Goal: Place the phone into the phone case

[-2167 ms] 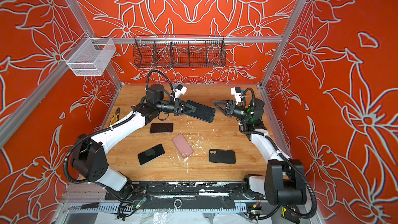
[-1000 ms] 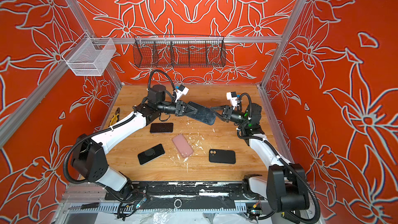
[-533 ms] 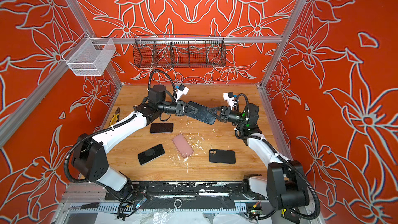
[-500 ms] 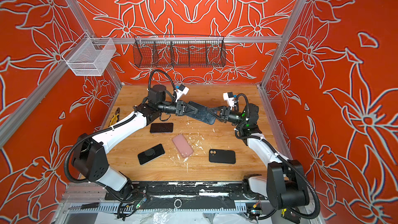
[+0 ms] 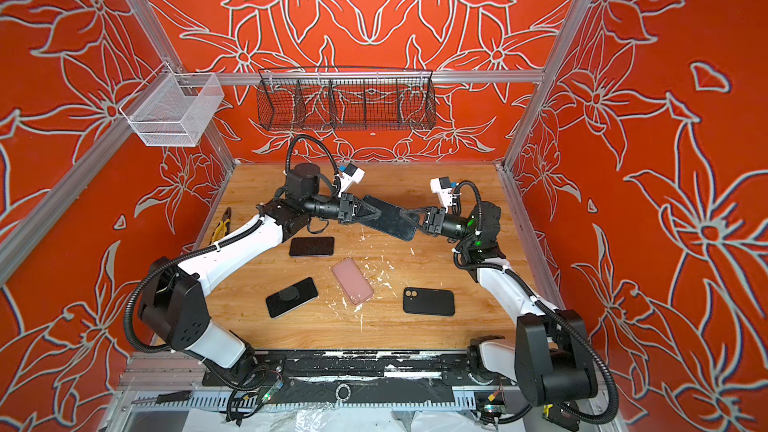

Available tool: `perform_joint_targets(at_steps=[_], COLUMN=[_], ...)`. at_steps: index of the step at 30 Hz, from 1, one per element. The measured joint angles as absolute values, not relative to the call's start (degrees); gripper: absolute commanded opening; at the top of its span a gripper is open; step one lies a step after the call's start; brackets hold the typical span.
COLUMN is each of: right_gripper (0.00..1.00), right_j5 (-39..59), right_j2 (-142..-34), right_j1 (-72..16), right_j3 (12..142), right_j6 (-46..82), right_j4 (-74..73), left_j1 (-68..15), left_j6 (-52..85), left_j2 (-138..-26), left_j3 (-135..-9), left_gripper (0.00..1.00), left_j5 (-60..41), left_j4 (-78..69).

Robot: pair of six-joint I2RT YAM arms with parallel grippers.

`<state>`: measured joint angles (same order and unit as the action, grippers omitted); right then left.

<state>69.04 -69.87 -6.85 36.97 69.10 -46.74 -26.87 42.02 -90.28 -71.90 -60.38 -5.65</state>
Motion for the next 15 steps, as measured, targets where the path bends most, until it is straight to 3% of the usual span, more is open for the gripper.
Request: perform_joint_targets(at_steps=[2,5,8,12,15], right_gripper=[0.42,0.44,0.36,0.16,0.08], right_j5=[68.9,69.0,70.0,71.0,71.7], right_j2=[-69.3,-69.0,-69.0,-69.0,-68.8], right_j1=[-6.9,-6.9,-6.9,-6.9,-6.9], right_j3=[37.0,37.1,38.1,38.9,39.2], right_j6=[68.2,67.7,67.5,67.4,67.0], right_j4=[-44.5,-42.5,-41.5,-41.4,-42.3], left_j1=[-27.1,-27.1,-27.1,-27.1,-26.9], left_j6=[42.0,42.0,41.5,40.7,41.3], left_j2=[-90.3,-90.3,-90.4,-91.5,-92.1], left_j3=[-71.9,-71.9,-71.9,-73.2,-74.1], left_gripper=[0.00,0.00,0.00,0.00,0.00], left_j5=[-60.1,-60.1,-60.4,-62.3,-63.3], left_j4=[-6.5,-7.1,-7.0,-6.3,-6.0])
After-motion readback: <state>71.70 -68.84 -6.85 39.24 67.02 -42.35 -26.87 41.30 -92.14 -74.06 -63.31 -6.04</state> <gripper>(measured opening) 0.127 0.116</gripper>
